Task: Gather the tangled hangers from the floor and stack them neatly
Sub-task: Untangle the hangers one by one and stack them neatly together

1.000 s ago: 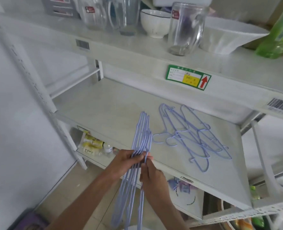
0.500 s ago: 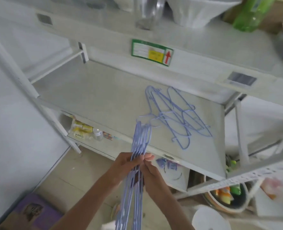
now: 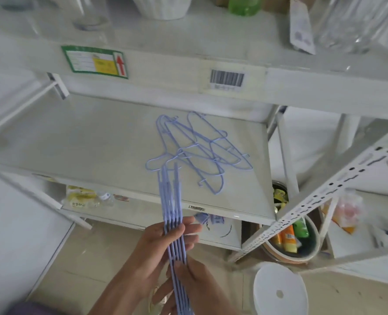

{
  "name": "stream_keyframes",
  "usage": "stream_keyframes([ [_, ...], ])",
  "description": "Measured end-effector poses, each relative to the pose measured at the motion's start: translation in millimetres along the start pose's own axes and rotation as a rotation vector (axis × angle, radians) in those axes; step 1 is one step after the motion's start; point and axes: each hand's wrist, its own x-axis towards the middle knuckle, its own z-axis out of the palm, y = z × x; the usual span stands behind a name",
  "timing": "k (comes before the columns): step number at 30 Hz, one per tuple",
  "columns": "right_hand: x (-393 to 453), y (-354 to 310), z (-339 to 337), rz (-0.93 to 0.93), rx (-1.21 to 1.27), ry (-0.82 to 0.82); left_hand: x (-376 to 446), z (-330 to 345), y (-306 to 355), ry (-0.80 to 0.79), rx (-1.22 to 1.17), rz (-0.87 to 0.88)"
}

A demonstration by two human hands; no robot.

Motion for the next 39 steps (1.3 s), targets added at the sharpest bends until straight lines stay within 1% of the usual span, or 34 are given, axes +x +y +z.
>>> stream_keyframes([
  [2,3,-9,-2,-0.05,-0.021,-0.042,4,-3,5,0.024,-0.097,-0.038],
  [4,13,-16,-5,-0.056,-0.084,-0.056,6,-8,11,0.049,-0.15,-0.05],
  [7,31,-23,-1,-0.044,-0.228,-0.05,8,-20,23,0.076,-0.158,-0.045],
  [10,44,-32,3,-0.072,-0.244,-0.072,7,-36,41,0.078,-0.13,0.001],
  [11,48,-36,-2,-0.101,-0.186,-0.051,8,-43,49,0.079,-0.126,0.021],
  [12,55,-41,-12,-0.135,-0.097,0.019,9,-50,57,0.081,-0.128,0.038],
  [14,74,-56,-42,-0.195,-0.037,0.246,11,-68,70,0.073,-0.14,0.054],
  [15,85,-66,-58,-0.206,-0.071,0.341,12,-76,75,0.07,-0.154,0.055],
  [16,99,-76,-73,-0.208,-0.121,0.399,13,-85,78,0.069,-0.173,0.051],
  [20,177,-115,-115,-0.22,-0.418,0.503,21,-110,85,0.089,-0.223,0.033],
  [25,268,-151,-159,-0.117,-0.572,0.604,33,-125,88,0.176,-0.278,0.009],
  [26,282,-152,-166,-0.096,-0.678,0.605,36,-128,86,0.199,-0.282,0.01],
  [29,314,-148,-179,-0.008,-1.119,0.562,40,-130,77,0.281,-0.327,0.029],
  [30,319,-146,-180,0.002,-1.218,0.569,40,-130,73,0.309,-0.341,0.033],
  [31,322,-143,-182,0.002,-1.266,0.59,41,-130,70,0.332,-0.354,0.036],
  [34,328,-135,-195,-0.061,-1.274,0.65,42,-129,59,0.379,-0.374,0.057],
  [36,328,-132,-202,-0.104,-1.25,0.657,40,-129,53,0.408,-0.369,0.101],
  [39,328,-135,-210,-0.115,-1.216,0.681,31,-127,45,0.42,-0.37,0.149],
])
